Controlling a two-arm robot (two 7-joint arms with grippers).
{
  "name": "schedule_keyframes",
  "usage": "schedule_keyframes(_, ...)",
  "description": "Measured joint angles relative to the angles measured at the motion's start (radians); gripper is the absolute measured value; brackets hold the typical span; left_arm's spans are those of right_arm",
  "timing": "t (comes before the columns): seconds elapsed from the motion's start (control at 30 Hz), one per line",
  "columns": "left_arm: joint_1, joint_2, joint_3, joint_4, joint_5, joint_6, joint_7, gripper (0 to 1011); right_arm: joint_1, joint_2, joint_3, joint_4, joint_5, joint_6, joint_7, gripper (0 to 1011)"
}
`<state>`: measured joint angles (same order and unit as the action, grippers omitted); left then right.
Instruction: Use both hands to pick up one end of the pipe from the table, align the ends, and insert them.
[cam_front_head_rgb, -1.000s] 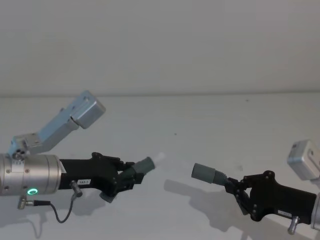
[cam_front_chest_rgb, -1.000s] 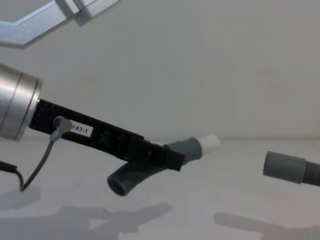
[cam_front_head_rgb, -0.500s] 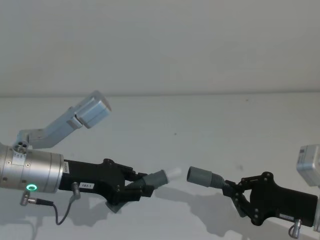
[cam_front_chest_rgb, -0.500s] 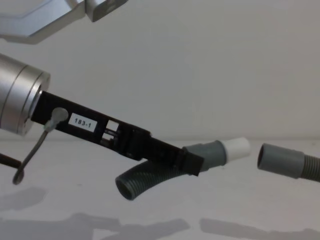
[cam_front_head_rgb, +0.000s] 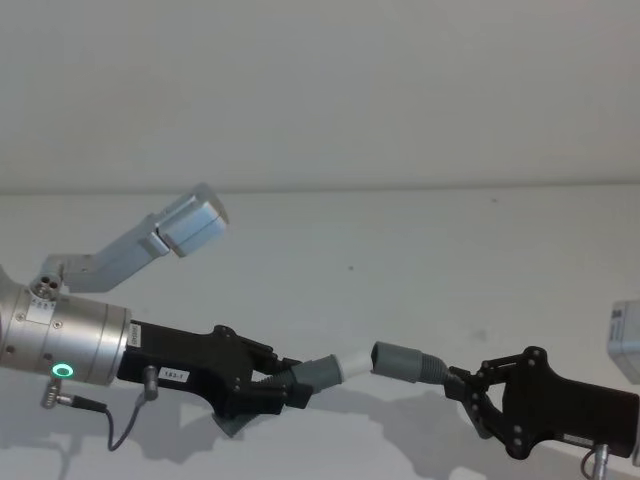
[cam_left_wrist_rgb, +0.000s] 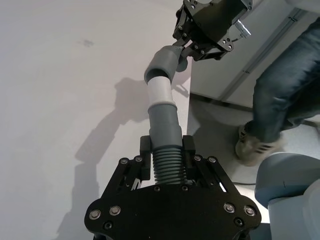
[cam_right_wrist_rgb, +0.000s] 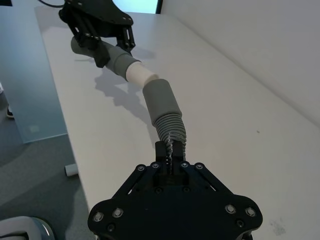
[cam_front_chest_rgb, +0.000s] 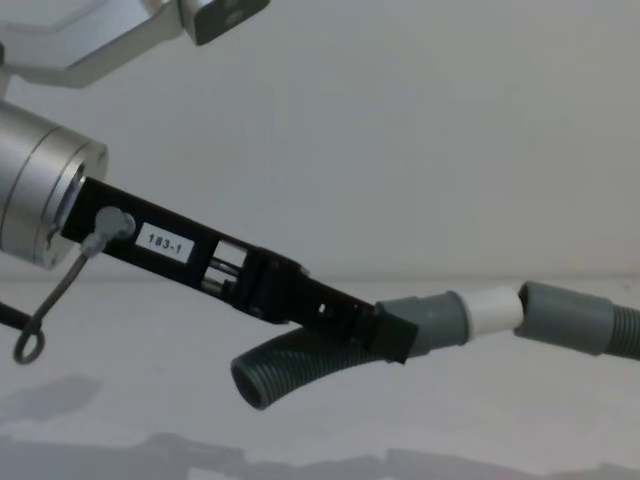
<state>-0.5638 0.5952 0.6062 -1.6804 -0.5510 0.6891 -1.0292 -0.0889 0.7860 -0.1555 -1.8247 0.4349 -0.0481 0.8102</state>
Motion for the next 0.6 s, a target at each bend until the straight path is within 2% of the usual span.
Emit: schedule_keyframes(0.6, -0.047, 0.017, 0.046, 0.018, -0.001, 0.028, -0.042, 334, 0.008, 0.032, -0.014, 0.023, -0.017, -0.095, 0.035, 47)
